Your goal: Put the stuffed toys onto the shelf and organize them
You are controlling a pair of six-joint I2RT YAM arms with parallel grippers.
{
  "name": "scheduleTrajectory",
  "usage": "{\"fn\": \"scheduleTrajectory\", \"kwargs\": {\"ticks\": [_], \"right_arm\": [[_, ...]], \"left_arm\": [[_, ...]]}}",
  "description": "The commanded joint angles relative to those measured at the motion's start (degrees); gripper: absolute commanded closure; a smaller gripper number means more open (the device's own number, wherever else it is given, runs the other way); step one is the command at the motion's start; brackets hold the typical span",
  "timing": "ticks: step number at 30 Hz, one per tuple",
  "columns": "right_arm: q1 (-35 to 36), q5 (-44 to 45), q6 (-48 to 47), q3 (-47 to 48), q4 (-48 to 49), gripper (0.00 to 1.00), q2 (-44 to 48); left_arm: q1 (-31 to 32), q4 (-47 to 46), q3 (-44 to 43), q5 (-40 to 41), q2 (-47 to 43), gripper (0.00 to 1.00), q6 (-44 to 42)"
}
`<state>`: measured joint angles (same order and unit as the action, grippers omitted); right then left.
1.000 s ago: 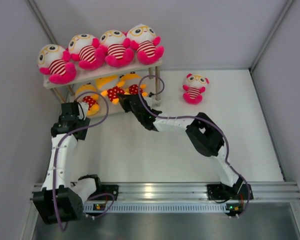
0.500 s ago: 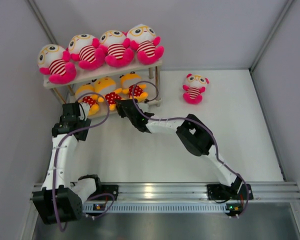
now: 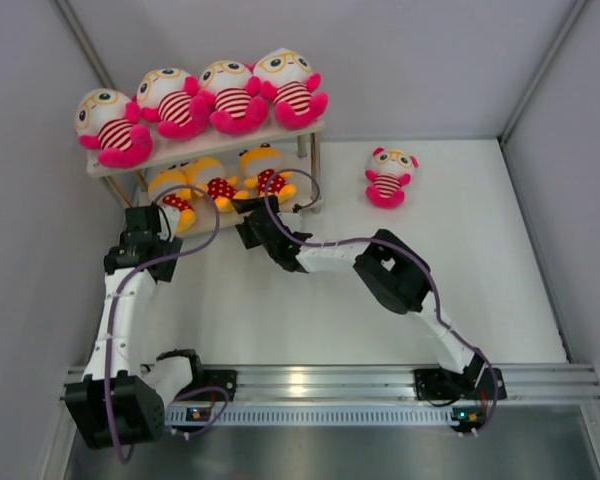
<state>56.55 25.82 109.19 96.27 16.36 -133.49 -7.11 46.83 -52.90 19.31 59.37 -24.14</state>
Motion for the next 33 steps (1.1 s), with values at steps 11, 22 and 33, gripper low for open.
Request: {"fn": "scheduleTrajectory", "kwargs": {"ticks": [11, 22, 33], "right_arm": [[3.9, -19.5, -45.1, -18.8, 3.7, 0.27, 27.2], [3.2, -2.0, -91.6, -46.6, -34.6, 0.17, 63.3], [-48.3, -25.5, -66.0, -47.1, -15.2, 0.21, 57.9]], "left_arm": [[0.2, 2.0, -2.6, -0.3, -1.7, 0.26, -0.1], [0.2, 2.4, -2.6, 0.0, -2.2, 0.26, -0.9], [0.2, 2.9, -0.6, -1.3, -3.9, 0.25, -0.4]]}}
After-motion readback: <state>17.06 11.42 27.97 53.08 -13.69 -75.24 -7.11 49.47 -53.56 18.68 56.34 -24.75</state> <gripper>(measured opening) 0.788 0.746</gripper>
